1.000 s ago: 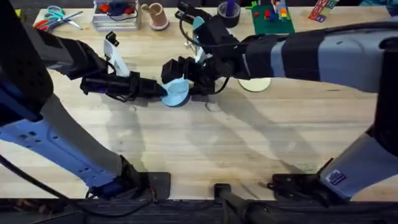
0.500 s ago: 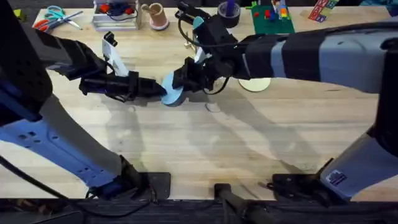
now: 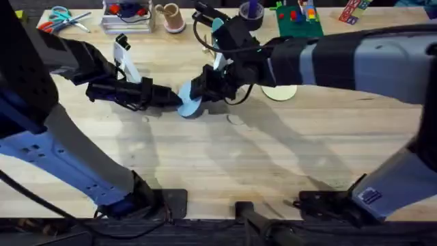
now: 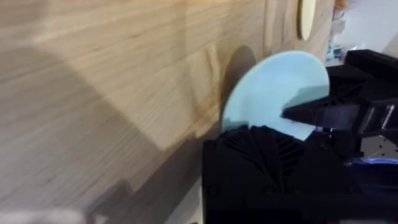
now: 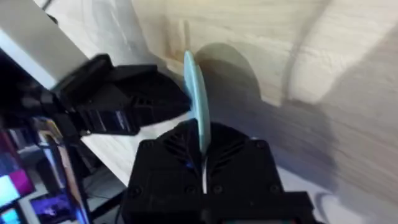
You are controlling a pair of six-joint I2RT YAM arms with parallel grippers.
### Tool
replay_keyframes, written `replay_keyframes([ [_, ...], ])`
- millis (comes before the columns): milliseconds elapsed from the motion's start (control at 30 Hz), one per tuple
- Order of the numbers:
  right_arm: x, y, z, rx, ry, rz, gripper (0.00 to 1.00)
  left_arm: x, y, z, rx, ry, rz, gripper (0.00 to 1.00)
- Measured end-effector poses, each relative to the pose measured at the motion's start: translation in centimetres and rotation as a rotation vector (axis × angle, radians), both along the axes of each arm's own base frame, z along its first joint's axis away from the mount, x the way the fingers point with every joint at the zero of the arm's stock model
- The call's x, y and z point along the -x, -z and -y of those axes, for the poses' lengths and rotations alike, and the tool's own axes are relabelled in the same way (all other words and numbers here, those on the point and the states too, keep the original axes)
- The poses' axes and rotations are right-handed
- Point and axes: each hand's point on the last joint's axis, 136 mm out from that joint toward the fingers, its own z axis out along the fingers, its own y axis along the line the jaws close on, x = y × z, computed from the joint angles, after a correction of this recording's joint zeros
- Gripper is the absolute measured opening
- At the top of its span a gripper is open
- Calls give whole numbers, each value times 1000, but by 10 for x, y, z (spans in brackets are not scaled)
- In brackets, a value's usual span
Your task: Pick up the plates from the table one by one and place each into a slot on the dish rack.
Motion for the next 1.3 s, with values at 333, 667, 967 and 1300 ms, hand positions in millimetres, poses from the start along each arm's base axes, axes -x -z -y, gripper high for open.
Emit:
replay_keyframes([
  [333,-17,-37,57,77,19,93,31,-8,-64,-8,-155,-3,213,39],
  [667,-21,-88,123,170,50,221,31,6,-131,-9,-392,-66,370,40],
  [967,-16,-134,167,382,-23,318,31,32,-180,8,-553,-143,490,39],
  [1300,-20,-190,194,578,-182,510,31,56,-208,14,-647,-265,549,39],
])
